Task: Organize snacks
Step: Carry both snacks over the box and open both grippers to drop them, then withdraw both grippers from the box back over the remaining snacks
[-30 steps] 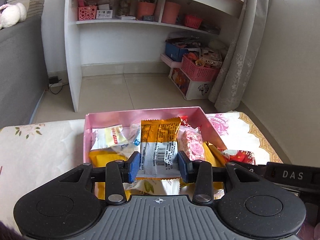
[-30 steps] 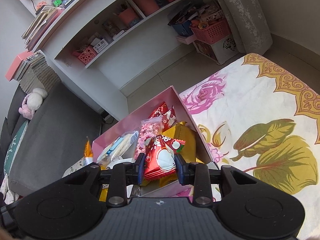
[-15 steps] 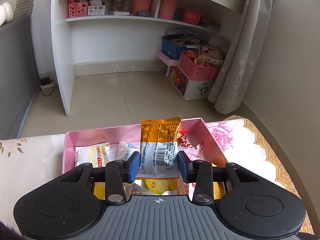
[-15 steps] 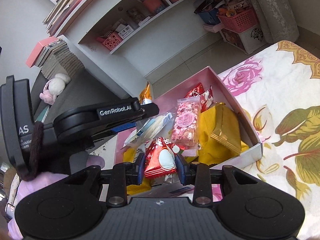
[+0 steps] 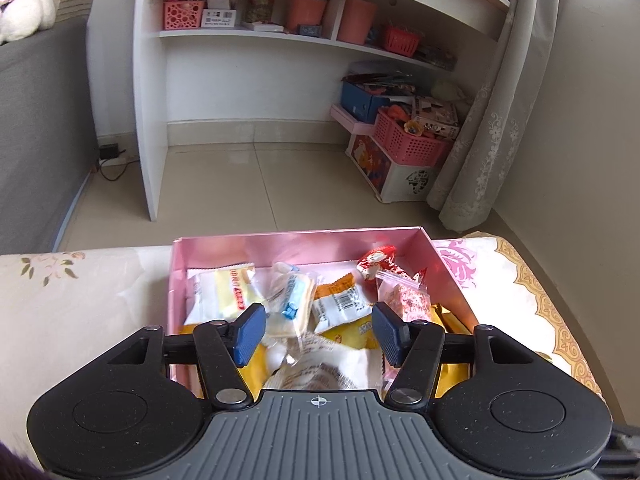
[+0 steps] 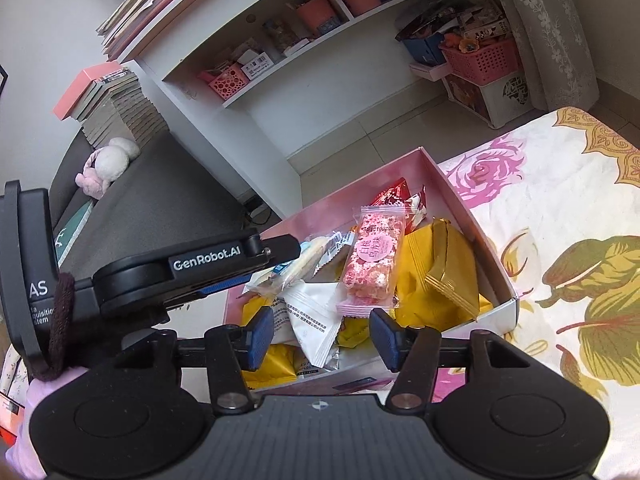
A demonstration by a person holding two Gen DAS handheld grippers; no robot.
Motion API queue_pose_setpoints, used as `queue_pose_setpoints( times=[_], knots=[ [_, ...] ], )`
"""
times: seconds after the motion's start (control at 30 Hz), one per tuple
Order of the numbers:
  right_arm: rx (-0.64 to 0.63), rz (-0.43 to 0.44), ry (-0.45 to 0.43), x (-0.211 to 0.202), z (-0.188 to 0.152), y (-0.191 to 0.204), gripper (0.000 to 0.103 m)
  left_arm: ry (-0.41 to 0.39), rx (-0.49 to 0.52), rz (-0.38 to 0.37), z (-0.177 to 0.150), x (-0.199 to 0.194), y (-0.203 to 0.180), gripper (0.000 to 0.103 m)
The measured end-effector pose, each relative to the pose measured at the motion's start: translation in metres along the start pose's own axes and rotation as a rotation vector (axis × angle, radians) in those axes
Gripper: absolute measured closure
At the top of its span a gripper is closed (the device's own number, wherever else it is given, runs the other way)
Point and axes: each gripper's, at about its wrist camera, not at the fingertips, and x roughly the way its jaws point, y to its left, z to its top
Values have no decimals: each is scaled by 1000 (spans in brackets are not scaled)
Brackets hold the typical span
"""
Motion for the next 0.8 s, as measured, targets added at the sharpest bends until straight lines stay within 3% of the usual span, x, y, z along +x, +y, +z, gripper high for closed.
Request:
queue_pose_setpoints(
  times=[0.23, 0.53, 0.8],
  knots=[
    [-118, 26, 61, -6, -7, 15, 55, 0, -64, 48, -25, -43, 29, 34],
    [-328, 118, 135, -9, -26, 43, 59, 21, -73, 188, -58, -94, 61, 27],
    [-506, 86, 213, 11, -52, 66, 62, 41, -131, 210, -86, -111, 84, 22]
  ],
)
